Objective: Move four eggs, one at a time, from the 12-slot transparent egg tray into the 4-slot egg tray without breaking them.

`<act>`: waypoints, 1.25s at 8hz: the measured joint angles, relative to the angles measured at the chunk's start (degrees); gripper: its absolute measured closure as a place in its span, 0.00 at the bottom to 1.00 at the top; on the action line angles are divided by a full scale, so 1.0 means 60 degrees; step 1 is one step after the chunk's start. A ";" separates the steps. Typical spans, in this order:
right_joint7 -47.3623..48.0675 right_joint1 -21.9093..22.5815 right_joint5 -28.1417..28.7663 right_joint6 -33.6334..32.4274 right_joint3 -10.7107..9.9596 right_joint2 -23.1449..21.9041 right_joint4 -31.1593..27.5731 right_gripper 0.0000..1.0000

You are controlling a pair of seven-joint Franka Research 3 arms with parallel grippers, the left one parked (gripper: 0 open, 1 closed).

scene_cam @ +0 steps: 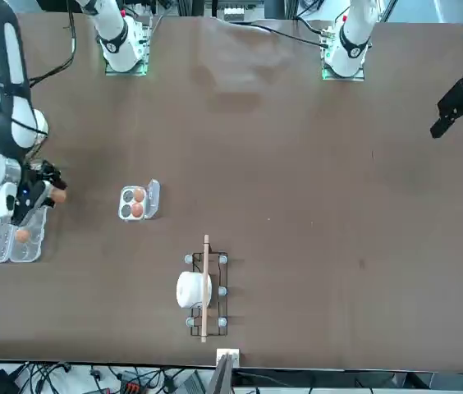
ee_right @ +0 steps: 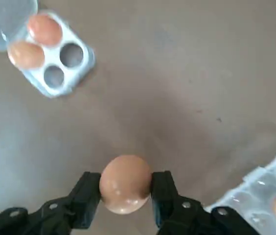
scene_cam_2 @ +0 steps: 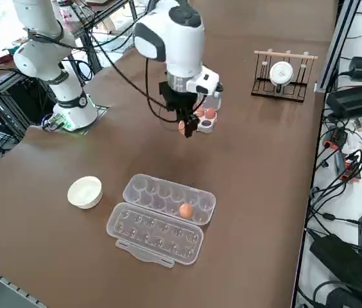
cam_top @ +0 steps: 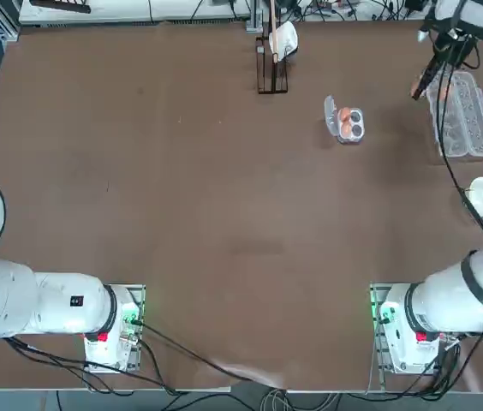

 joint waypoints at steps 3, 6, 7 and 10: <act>0.2091 0.0709 -0.0007 -0.0229 0.0012 0.0001 -0.0002 0.41; 0.3663 0.1216 -0.0008 -0.0274 0.0018 0.0015 -0.0195 0.41; 0.4239 0.1469 -0.0008 -0.0208 0.0022 0.0019 -0.0313 0.41; 0.5423 0.2253 -0.0008 0.1500 0.0027 -0.0058 -0.1256 0.41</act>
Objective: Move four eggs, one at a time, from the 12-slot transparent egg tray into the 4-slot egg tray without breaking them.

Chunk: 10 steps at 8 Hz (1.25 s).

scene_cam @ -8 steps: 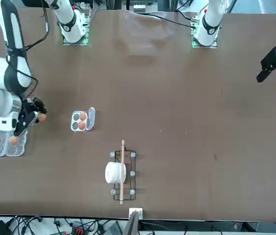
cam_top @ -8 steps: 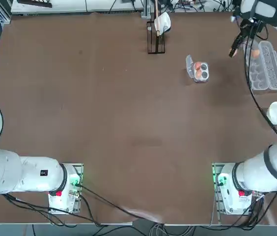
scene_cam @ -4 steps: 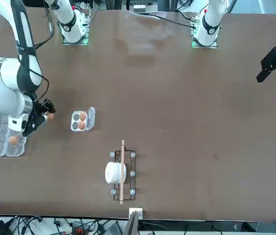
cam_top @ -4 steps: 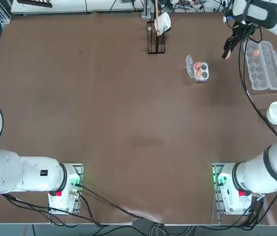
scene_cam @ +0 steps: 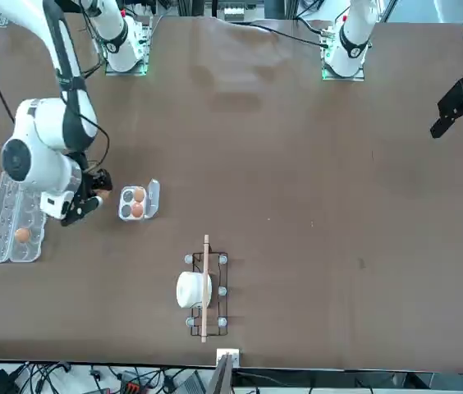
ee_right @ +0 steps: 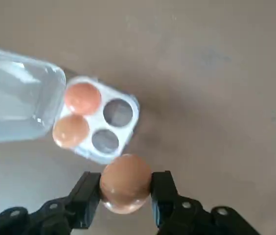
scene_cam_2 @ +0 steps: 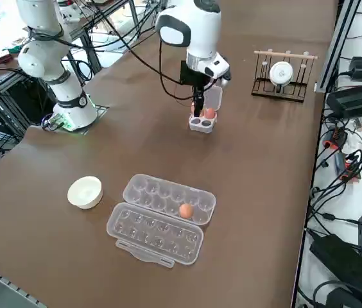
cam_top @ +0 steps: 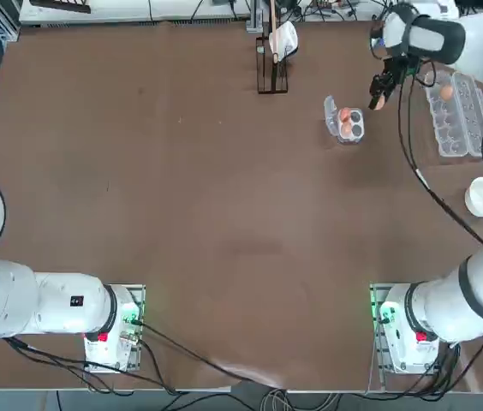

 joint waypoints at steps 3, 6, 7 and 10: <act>0.0401 0.0620 0.0000 0.1343 0.0000 -0.0205 -0.1139 0.41; 0.0386 0.0858 -0.0011 0.2815 0.0000 -0.0430 -0.2257 0.41; 0.0187 0.0865 -0.0045 0.2978 0.0000 -0.0450 -0.2440 0.41; -0.0715 0.0866 -0.0061 0.3003 -0.0014 -0.0450 -0.2484 0.41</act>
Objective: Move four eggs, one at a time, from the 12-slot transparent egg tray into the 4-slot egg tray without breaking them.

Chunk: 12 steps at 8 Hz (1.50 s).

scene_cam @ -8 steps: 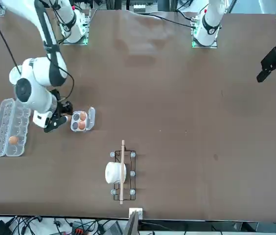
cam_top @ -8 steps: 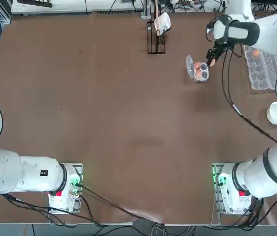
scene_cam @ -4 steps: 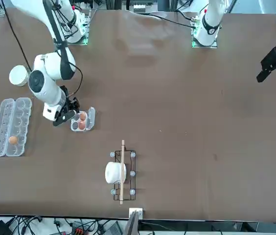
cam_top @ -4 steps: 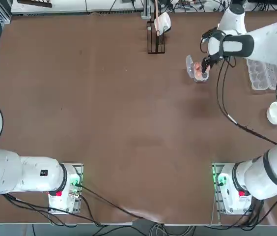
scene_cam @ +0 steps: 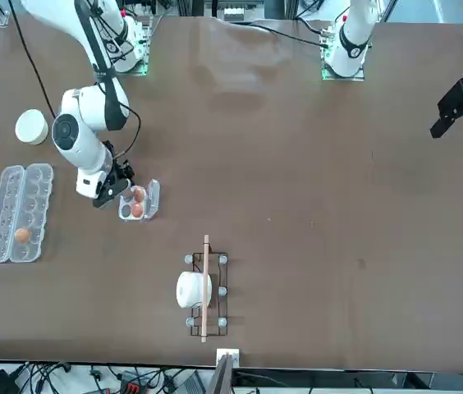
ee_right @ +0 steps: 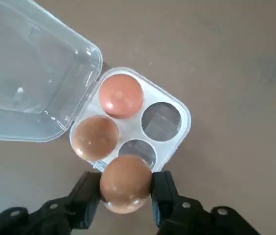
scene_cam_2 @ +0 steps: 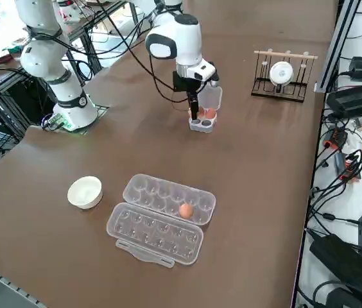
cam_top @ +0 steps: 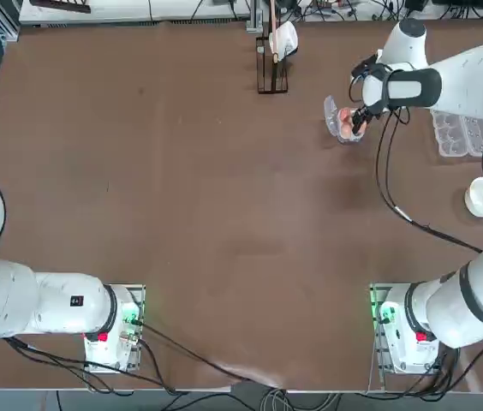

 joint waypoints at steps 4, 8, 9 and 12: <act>-0.0566 -0.0001 -0.0001 0.0000 -0.0007 0.0054 -0.0090 0.41; -0.0571 -0.0009 -0.0001 0.0000 -0.0025 0.0123 -0.0088 0.41; -0.0570 -0.0021 0.0003 0.0008 -0.0035 0.0153 -0.0076 0.39; -0.0565 -0.0055 0.0007 0.0008 -0.0041 0.0158 -0.0050 0.00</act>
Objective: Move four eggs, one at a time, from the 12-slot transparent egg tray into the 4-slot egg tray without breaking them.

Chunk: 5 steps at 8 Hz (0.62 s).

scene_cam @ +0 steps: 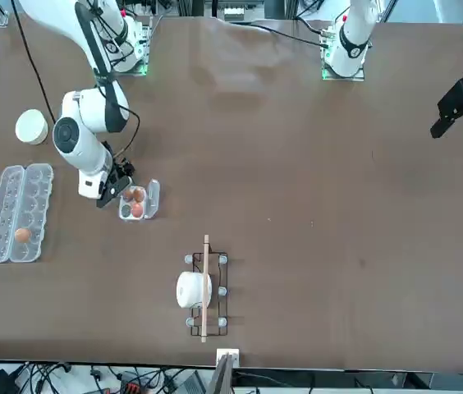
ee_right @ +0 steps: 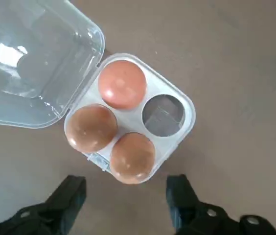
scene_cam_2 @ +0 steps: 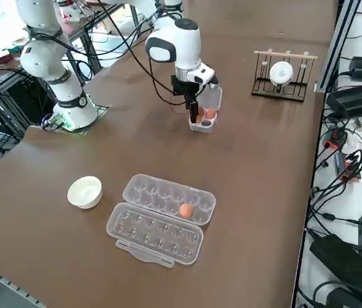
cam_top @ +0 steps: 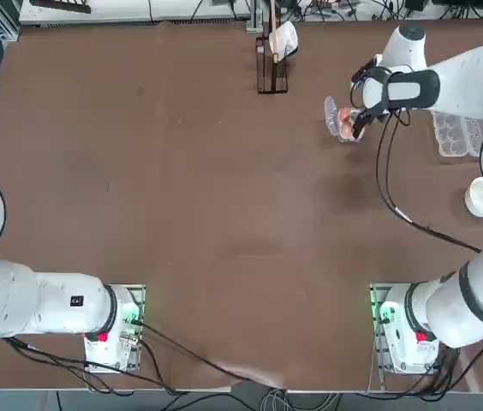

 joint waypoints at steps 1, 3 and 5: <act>0.0000 -0.0001 0.0000 0.0000 -0.0002 0.0000 0.0001 0.00; 0.0000 -0.0002 0.0000 -0.0028 -0.0020 -0.0008 0.0017 0.00; 0.0000 -0.0039 0.0001 -0.0674 -0.0075 -0.0110 0.0308 0.00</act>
